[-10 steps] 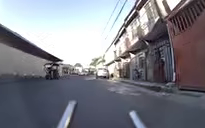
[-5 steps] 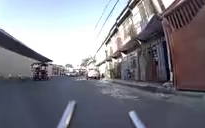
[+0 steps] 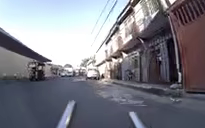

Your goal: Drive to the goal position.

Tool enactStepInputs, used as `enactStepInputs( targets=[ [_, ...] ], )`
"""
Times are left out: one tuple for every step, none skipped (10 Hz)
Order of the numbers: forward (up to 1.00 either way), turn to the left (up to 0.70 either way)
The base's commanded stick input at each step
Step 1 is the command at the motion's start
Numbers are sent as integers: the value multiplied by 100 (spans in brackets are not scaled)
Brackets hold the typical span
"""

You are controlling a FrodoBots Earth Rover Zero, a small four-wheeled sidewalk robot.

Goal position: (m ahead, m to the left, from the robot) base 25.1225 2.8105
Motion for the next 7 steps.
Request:
enactStepInputs(
  targets=[
    [85,0],
    [85,0],
    [85,0],
    [85,0],
    [85,0],
    [85,-3],
    [85,-15]
  ],
)
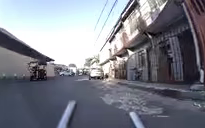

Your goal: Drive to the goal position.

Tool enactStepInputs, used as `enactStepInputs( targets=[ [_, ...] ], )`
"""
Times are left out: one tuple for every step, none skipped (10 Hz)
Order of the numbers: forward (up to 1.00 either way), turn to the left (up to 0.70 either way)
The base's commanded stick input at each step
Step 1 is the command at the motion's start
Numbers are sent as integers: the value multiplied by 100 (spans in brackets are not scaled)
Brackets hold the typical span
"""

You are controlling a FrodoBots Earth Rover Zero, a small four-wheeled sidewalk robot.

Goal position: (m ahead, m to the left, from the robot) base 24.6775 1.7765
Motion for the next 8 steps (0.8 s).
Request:
enactStepInputs(
  targets=[
    [85,-27],
    [85,-34],
    [85,-34],
    [85,-34],
    [85,-34],
    [85,-34],
    [85,-34],
    [85,-21]
  ],
)
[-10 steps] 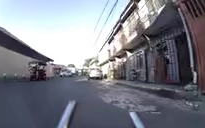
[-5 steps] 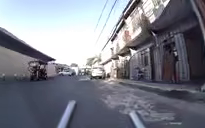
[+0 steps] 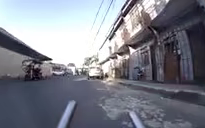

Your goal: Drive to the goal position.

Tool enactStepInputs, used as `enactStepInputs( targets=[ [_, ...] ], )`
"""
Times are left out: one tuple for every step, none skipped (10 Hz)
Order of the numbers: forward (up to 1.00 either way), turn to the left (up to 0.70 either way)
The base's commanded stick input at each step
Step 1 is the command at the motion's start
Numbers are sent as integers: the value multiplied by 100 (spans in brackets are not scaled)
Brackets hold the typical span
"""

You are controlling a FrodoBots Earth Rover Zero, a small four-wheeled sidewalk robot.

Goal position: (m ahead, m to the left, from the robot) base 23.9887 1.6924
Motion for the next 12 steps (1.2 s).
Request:
enactStepInputs(
  targets=[
    [85,-7],
    [85,0],
    [85,0],
    [85,0],
    [85,0],
    [85,0],
    [85,0],
    [85,0],
    [85,0],
    [85,0],
    [85,0],
    [85,0]
  ],
)
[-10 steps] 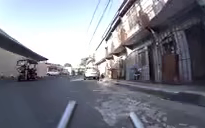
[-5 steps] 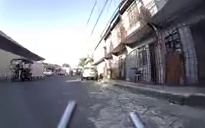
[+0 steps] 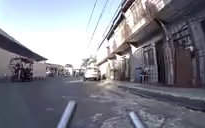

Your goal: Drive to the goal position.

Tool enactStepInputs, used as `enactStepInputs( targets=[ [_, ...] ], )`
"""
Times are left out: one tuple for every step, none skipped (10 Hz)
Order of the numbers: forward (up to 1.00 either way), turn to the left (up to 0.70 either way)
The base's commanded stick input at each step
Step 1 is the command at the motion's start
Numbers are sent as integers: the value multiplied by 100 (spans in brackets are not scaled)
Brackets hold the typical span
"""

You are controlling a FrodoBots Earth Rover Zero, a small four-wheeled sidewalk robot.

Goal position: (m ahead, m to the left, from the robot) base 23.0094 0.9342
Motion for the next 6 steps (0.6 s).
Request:
enactStepInputs(
  targets=[
    [85,0],
    [85,0],
    [85,0],
    [85,0],
    [85,0],
    [85,0]
  ],
)
